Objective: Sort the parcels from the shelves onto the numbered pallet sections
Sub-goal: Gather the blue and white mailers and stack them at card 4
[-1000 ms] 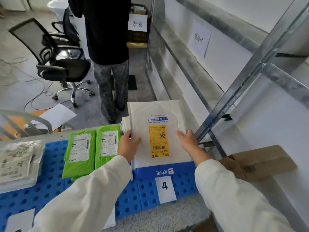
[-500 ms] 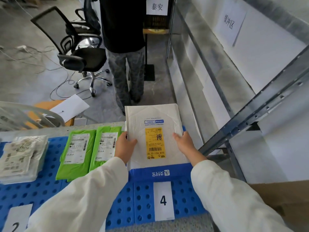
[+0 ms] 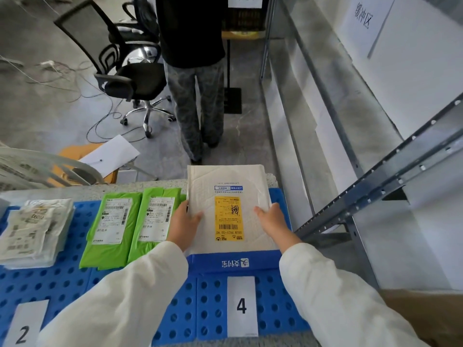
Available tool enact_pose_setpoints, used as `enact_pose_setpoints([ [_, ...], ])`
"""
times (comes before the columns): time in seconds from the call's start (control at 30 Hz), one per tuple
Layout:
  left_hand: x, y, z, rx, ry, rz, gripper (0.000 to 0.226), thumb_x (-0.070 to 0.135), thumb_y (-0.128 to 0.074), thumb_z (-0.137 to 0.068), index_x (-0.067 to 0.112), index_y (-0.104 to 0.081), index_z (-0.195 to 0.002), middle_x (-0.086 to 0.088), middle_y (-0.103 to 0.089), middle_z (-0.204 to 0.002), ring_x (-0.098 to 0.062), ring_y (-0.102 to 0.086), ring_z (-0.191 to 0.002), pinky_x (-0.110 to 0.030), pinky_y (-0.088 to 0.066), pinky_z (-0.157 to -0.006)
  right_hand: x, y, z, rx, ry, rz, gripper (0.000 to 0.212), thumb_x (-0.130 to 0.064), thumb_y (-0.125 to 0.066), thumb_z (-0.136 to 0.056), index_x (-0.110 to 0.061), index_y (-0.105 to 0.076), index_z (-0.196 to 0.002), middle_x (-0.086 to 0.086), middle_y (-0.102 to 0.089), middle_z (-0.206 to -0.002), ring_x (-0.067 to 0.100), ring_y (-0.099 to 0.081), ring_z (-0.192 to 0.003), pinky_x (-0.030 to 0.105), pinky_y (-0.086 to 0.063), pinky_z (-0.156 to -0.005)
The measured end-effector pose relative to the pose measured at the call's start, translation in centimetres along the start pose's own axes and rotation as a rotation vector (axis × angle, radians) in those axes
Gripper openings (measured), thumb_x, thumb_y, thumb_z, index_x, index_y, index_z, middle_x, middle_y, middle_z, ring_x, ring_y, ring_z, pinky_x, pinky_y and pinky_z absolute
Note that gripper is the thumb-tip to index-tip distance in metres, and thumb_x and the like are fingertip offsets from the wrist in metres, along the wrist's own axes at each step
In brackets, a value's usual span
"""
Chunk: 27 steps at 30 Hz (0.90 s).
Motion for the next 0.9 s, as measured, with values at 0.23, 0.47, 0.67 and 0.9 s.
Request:
enact_pose_setpoints([
  [0.23,1.9,0.8,-0.3,-0.027,-0.067,-0.319,0.057,0.014,-0.061,-0.090,0.006,-0.039,-0.141,-0.014,-0.045,-0.140,-0.032,-0.045,-0.126,-0.047,-0.040,-0.105,-1.7,2.2,2.5,0.199,0.175,0.344,0.044,-0.034,-0.054,-0.094,-0.007,-0.039,-0.126,0.011,-0.047,-0.126,0.027,-0.053,-0.114,0.043,-0.053,-0.091],
  [0.47,7.0,0.7,2.5,-0.058,-0.466,-0.628,0.049,0.013,-0.057,-0.092,0.015,-0.047,-0.139,-0.002,-0.046,-0.143,-0.022,-0.035,-0.135,-0.037,-0.031,-0.111,-4.4,1.8,6.9,0.142,0.413,0.459,0.041,-0.029,-0.046,-0.099,-0.015,-0.042,-0.138,0.005,-0.054,-0.132,0.024,-0.058,-0.110,0.037,-0.053,-0.086],
  [0.67,8.9,-0.1,6.8,-0.230,-0.743,-0.705,0.040,0.023,-0.051,-0.097,0.018,-0.049,-0.137,0.001,-0.050,-0.141,-0.018,-0.039,-0.133,-0.034,-0.029,-0.112,-5.1,1.3,12.8,0.327,0.401,0.623,0.043,-0.045,-0.051,-0.094,-0.015,-0.048,-0.125,0.004,-0.059,-0.118,0.023,-0.060,-0.101,0.034,-0.052,-0.078],
  [0.9,4.9,1.7,13.5,-0.282,-1.033,-0.921,0.045,0.042,-0.038,-0.100,0.014,-0.049,-0.135,-0.002,-0.051,-0.136,-0.021,-0.040,-0.131,-0.032,-0.025,-0.113,-3.7,-2.2,21.6,0.428,0.310,0.577,0.050,-0.050,-0.046,-0.094,-0.011,-0.050,-0.125,0.008,-0.061,-0.120,0.029,-0.058,-0.104,0.039,-0.051,-0.081],
])
Point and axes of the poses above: each hand's wrist, its own z-axis away from the middle knuckle, its own y-axis out of the back of the hand, x = y × z, the point moved 7 cm from there along -z, towards the middle knuckle
